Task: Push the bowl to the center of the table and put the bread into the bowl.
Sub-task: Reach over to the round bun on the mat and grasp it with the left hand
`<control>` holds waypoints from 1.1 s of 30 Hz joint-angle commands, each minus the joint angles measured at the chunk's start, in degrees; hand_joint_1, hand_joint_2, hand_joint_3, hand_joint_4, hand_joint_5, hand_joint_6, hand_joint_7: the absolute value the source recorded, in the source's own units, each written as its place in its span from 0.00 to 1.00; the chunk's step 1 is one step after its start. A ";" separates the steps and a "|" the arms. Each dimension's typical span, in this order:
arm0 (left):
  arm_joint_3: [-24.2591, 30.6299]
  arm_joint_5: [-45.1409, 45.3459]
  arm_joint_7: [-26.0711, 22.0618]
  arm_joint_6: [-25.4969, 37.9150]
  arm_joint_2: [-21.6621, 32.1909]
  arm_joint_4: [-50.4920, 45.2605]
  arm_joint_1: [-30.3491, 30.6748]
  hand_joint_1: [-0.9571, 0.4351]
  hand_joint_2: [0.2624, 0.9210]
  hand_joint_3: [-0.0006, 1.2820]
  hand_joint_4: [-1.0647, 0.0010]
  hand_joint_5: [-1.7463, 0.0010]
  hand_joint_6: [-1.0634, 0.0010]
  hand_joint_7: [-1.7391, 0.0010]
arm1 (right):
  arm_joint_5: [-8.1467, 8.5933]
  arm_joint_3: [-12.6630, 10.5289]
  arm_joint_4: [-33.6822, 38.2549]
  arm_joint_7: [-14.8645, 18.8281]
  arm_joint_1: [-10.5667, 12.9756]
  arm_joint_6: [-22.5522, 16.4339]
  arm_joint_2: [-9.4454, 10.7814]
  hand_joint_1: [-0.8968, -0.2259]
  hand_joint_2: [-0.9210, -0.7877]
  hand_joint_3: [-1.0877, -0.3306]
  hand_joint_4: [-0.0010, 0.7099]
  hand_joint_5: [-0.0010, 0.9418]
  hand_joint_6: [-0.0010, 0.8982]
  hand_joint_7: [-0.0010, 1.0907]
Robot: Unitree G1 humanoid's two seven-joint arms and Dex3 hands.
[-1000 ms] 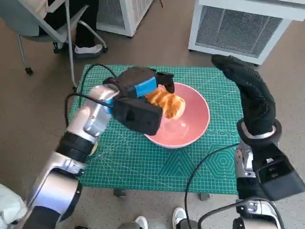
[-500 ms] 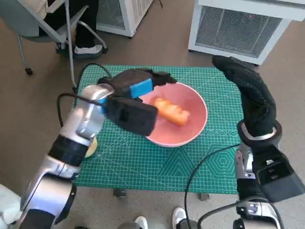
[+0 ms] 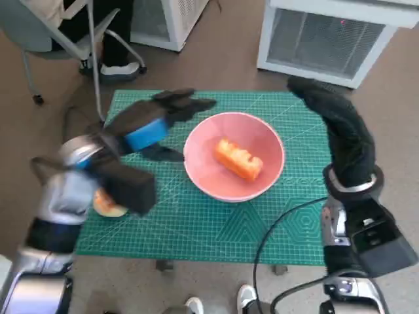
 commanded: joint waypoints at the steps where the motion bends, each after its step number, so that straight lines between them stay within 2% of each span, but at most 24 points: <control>1: 6.39 -3.70 0.38 -1.93 4.67 -4.79 7.45 0.41 0.86 0.02 0.78 0.98 0.83 0.84 | 0.83 0.39 -0.76 0.51 1.85 1.28 -0.01 0.39 0.00 0.32 0.00 0.51 0.00 0.66; 8: 13.68 -5.19 0.27 -1.24 9.26 -8.71 18.28 0.42 0.87 0.00 0.76 1.00 0.76 0.90 | 1.09 0.75 -1.86 0.68 2.14 2.49 -0.17 0.38 0.00 0.32 0.00 0.51 0.00 0.66; 18: 18.14 -4.10 0.41 1.37 10.98 -11.45 29.11 0.43 0.86 0.00 0.76 1.00 0.74 0.93 | 1.16 0.97 -1.83 0.94 1.82 3.22 -0.21 0.35 0.00 0.32 0.00 0.51 0.00 0.66; 24: 18.39 -2.98 0.80 2.88 11.24 -11.15 32.21 0.44 0.86 0.00 0.75 1.00 0.72 0.94 | 1.15 1.07 -1.69 1.08 1.58 3.48 -0.13 0.35 0.00 0.31 0.00 0.53 0.00 0.66; 33: 15.92 -0.76 1.37 4.56 10.54 -8.03 32.79 0.45 0.85 0.00 0.74 1.00 0.71 0.95 | 1.83 1.15 -1.28 1.70 1.31 3.78 -0.03 0.35 0.00 0.31 0.00 0.53 0.00 0.66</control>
